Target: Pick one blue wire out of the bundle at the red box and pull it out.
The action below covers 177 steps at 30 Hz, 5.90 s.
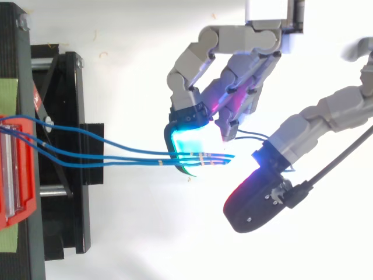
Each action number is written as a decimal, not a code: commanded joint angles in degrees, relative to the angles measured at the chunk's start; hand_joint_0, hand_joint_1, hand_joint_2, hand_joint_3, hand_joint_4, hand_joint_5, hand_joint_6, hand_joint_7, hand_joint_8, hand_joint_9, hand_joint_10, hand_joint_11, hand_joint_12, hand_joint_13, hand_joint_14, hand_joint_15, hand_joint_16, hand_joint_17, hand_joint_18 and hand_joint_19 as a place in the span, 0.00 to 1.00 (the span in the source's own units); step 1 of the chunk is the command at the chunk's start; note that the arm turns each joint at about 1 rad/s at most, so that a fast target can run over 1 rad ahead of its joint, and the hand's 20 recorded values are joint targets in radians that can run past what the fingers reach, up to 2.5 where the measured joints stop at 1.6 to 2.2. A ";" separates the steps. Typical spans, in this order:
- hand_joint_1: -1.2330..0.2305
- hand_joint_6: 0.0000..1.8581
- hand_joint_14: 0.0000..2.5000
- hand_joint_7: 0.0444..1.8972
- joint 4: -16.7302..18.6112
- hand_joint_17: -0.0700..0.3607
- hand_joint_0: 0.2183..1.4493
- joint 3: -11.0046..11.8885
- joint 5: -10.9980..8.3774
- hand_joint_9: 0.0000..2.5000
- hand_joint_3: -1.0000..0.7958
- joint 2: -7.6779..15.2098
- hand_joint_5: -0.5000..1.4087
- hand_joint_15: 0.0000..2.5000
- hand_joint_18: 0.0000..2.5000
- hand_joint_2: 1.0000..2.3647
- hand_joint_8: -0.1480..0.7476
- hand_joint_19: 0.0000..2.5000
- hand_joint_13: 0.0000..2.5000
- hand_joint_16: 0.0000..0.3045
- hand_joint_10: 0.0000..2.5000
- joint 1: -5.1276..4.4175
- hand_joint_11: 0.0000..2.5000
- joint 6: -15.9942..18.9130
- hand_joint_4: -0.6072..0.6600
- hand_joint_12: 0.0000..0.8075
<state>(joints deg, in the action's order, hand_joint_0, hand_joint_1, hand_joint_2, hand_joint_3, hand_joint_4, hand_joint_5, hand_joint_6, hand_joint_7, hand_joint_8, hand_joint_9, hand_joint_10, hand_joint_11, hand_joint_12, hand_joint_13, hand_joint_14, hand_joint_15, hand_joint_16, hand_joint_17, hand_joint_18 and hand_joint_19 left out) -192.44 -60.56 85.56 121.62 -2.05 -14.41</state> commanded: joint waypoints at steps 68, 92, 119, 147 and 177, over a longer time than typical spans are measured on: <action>0.21 0.49 0.01 0.77 -2.06 0.41 0.46 0.53 3.04 0.41 0.28 -0.07 0.17 0.13 0.39 0.00 0.37 0.16 0.42 0.15 0.00 -0.33 0.07 5.10 0.30 0.43; 0.25 0.48 0.00 0.59 -2.23 0.44 0.32 0.79 3.83 0.40 0.47 -0.07 0.19 0.12 0.38 0.02 0.35 0.20 0.40 0.17 0.00 -0.15 0.02 5.54 0.31 0.45; 0.40 0.49 0.01 0.60 -2.23 0.46 0.26 0.79 3.83 0.44 0.30 0.02 0.19 0.16 0.39 0.00 0.48 0.23 0.43 0.19 0.00 -0.50 0.13 5.54 0.50 0.52; 0.26 0.50 0.00 0.83 -2.23 0.42 0.43 0.79 3.83 0.40 0.55 -0.07 0.18 0.11 0.39 0.02 0.36 0.20 0.41 0.16 0.00 -0.24 0.00 5.62 0.27 0.44; 0.26 0.50 0.00 0.67 -2.41 0.42 0.37 0.79 4.18 0.35 0.45 -0.07 0.17 0.11 0.35 0.01 0.35 0.19 0.37 0.16 0.00 0.03 0.01 6.77 0.29 0.45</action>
<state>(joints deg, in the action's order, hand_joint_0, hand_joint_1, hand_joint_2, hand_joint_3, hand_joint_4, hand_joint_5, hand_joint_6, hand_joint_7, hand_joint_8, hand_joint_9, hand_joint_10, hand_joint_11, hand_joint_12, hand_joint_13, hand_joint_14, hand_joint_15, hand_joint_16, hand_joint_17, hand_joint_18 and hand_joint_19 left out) -194.85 -59.78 89.65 121.59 -2.05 -7.71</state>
